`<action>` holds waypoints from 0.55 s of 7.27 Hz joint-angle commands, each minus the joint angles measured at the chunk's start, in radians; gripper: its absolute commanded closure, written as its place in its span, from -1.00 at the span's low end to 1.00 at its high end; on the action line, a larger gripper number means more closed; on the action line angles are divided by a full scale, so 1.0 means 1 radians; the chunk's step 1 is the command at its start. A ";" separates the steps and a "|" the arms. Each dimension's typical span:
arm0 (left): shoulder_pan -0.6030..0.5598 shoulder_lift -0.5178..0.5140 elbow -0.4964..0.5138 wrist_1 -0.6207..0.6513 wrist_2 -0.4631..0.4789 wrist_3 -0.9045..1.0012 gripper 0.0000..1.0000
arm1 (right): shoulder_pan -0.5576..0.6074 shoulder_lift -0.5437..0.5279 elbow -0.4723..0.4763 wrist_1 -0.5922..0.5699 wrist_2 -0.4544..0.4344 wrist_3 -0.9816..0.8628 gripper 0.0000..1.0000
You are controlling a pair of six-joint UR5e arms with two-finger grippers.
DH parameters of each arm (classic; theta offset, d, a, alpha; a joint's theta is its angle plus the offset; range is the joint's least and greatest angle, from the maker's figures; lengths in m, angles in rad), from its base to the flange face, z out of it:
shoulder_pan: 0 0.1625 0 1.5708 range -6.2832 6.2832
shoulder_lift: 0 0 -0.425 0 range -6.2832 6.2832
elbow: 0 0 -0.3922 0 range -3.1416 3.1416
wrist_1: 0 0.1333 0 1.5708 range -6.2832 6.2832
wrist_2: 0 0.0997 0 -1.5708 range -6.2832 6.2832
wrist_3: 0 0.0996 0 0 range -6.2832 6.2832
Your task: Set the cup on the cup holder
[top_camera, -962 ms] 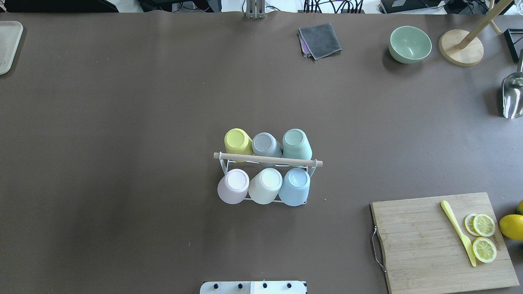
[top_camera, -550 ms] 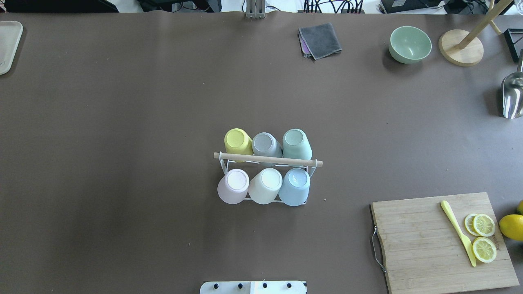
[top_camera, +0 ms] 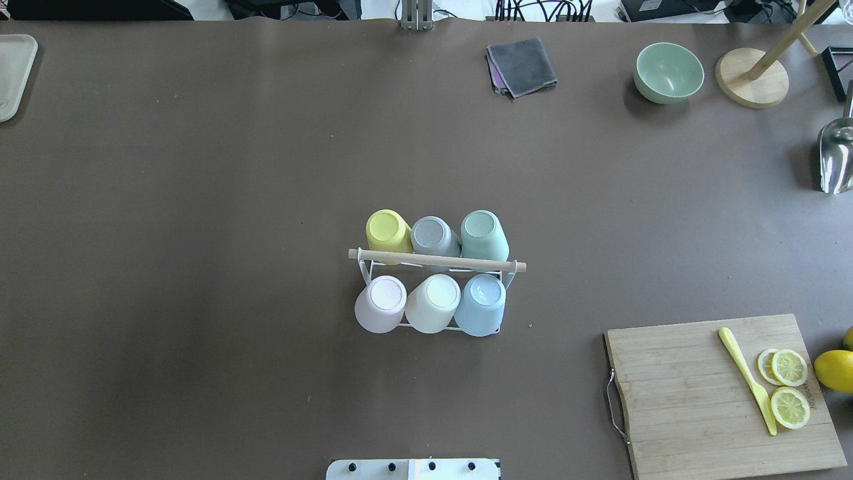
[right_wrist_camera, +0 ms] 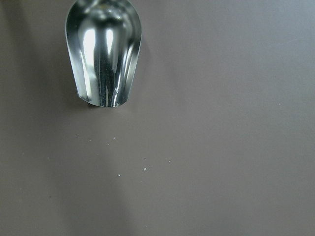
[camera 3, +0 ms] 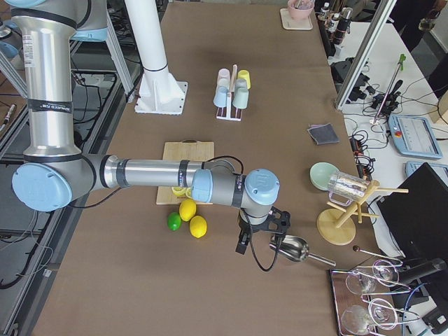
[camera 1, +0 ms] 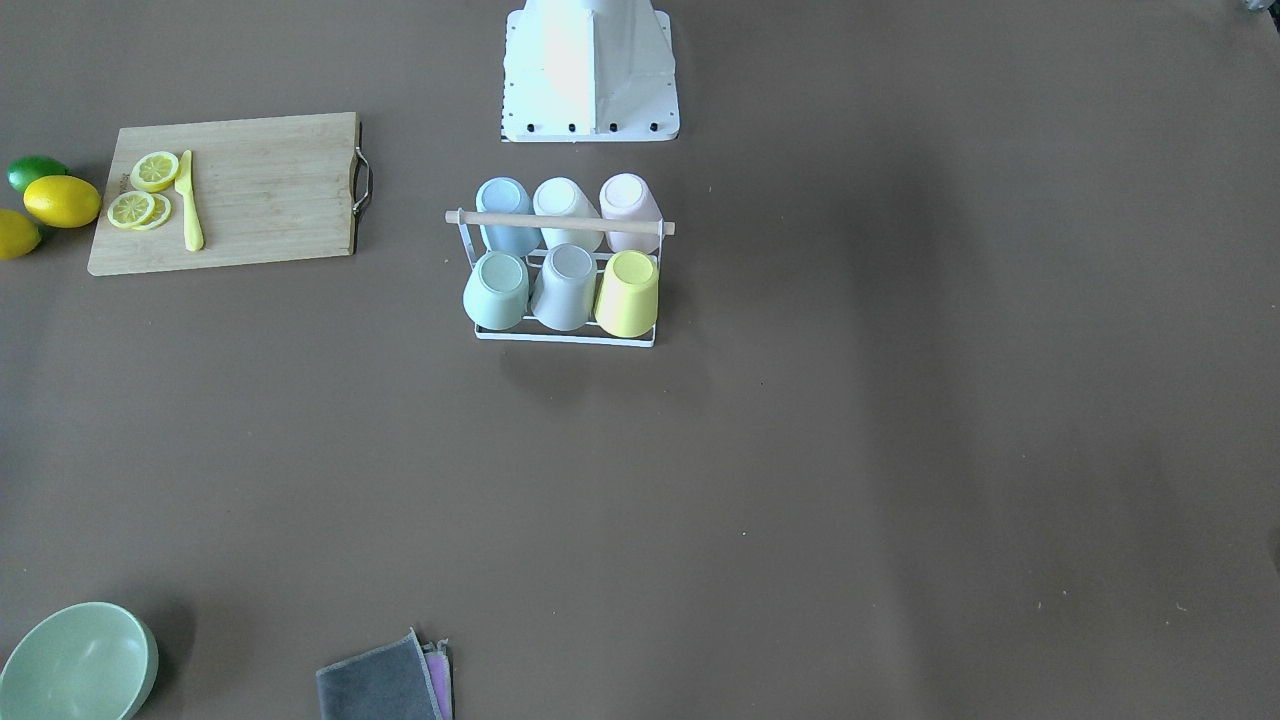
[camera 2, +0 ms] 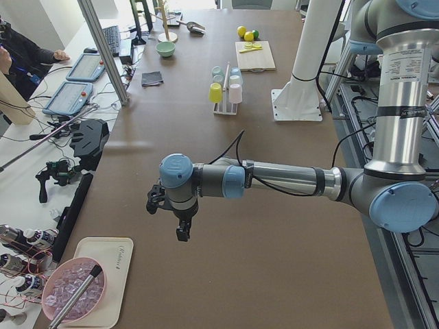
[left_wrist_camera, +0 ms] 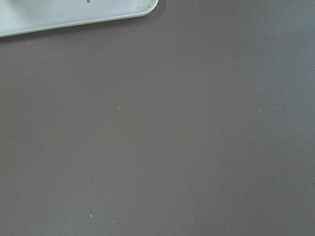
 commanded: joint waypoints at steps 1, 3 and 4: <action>0.000 0.000 0.002 0.000 0.000 0.000 -0.96 | 0.000 0.000 0.000 0.001 -0.001 0.001 -1.00; 0.002 0.022 -0.007 -0.006 0.000 0.000 -0.97 | 0.000 0.000 -0.002 -0.001 -0.001 0.000 -1.00; 0.002 0.023 -0.007 -0.006 0.000 0.000 -0.97 | 0.000 0.000 -0.002 -0.001 0.001 0.000 -1.00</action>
